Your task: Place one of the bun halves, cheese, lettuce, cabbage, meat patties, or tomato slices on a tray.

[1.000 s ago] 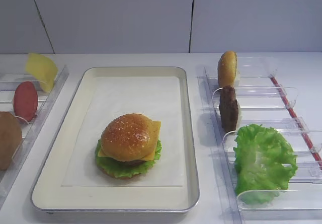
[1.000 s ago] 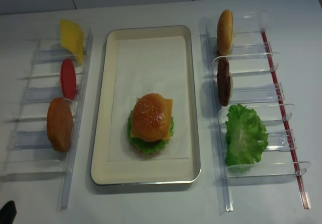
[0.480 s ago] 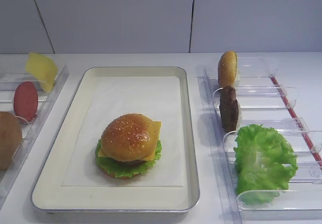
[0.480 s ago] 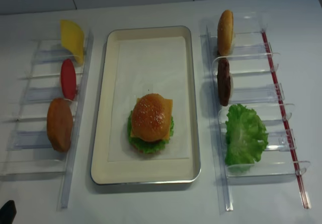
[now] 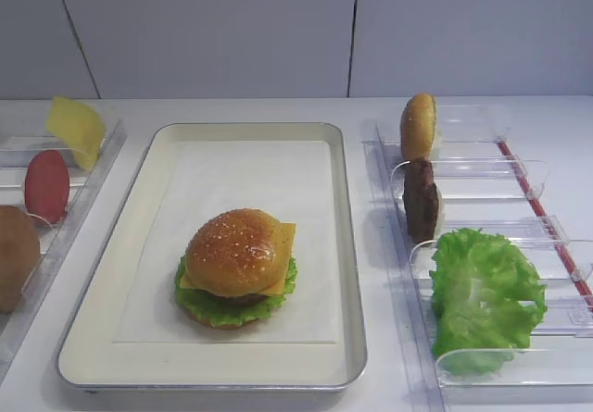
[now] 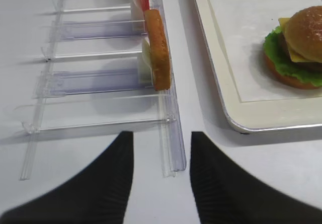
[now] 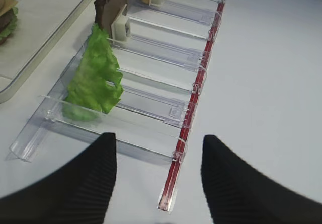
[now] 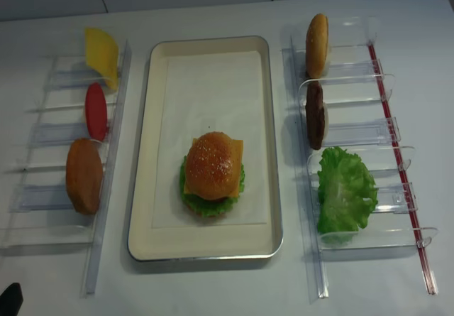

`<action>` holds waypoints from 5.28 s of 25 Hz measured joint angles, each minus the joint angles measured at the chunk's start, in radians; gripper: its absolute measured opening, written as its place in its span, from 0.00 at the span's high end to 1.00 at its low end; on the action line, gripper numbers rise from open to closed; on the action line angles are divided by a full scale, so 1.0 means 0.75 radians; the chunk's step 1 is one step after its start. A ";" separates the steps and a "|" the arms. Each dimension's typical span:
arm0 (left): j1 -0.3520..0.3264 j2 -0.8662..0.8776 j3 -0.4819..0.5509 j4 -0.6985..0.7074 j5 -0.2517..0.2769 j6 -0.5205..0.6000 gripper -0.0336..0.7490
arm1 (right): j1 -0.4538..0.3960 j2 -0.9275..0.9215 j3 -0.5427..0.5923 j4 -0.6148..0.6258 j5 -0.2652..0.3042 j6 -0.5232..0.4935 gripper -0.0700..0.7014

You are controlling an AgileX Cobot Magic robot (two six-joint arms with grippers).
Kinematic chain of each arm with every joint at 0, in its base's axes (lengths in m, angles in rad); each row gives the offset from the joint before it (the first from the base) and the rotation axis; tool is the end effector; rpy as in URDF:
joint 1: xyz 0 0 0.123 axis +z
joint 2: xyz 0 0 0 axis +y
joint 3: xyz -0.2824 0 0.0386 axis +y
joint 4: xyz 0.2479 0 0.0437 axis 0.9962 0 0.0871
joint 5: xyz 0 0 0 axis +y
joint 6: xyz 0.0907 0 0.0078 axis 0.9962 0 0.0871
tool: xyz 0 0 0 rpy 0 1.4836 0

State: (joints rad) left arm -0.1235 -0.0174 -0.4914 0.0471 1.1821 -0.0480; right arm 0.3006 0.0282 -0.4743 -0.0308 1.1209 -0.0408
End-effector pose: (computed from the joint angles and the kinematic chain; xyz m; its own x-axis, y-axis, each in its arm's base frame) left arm -0.0115 0.0054 0.2652 -0.5510 0.0381 -0.8337 0.0705 0.9975 -0.0010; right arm 0.0000 -0.0026 0.2654 -0.5137 -0.2159 -0.8303 -0.3022 0.9513 -0.0604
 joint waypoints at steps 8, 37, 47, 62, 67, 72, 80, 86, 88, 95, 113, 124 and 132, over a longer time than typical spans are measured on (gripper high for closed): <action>0.000 0.000 0.000 0.000 0.000 0.000 0.63 | -0.204 -0.056 0.002 0.041 0.008 -0.004 0.37; 0.000 0.000 0.000 0.000 0.000 0.000 0.63 | -0.363 -0.058 0.002 0.102 0.010 -0.069 0.37; 0.000 0.000 0.000 0.000 0.000 0.000 0.63 | -0.363 -0.058 0.002 0.102 0.010 -0.069 0.37; 0.000 0.000 0.000 0.000 0.000 0.000 0.63 | -0.363 -0.058 0.002 0.102 0.010 -0.069 0.37; 0.000 0.000 0.000 0.000 0.000 0.000 0.63 | -0.363 -0.058 0.002 0.102 0.010 -0.069 0.37; 0.000 0.000 0.000 0.000 0.000 0.000 0.63 | -0.363 -0.058 0.002 0.102 0.010 -0.071 0.37; 0.000 0.000 0.000 0.000 0.000 0.000 0.63 | -0.363 -0.058 0.002 0.102 0.010 -0.071 0.37; 0.000 0.000 0.000 0.000 0.000 0.000 0.63 | -0.363 -0.058 0.002 0.102 0.010 -0.071 0.37; 0.000 0.000 0.000 0.000 0.000 0.000 0.63 | -0.363 -0.058 0.002 0.102 0.010 -0.071 0.37; 0.000 0.000 0.000 0.000 0.000 0.000 0.63 | -0.363 -0.058 0.002 0.102 0.010 -0.071 0.37; 0.000 0.000 0.000 0.000 0.000 0.000 0.63 | -0.363 -0.058 0.002 0.102 0.010 -0.071 0.37; 0.000 0.000 0.000 0.000 0.000 0.000 0.63 | -0.363 -0.058 0.002 0.105 0.010 -0.071 0.37; 0.000 0.000 0.000 0.000 0.000 0.000 0.63 | -0.363 -0.058 0.002 0.105 0.010 -0.071 0.37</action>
State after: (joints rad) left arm -0.1235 -0.0174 -0.4914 0.0471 1.1821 -0.0480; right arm 0.0282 -0.0151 -0.4730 0.0478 1.1287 -0.0944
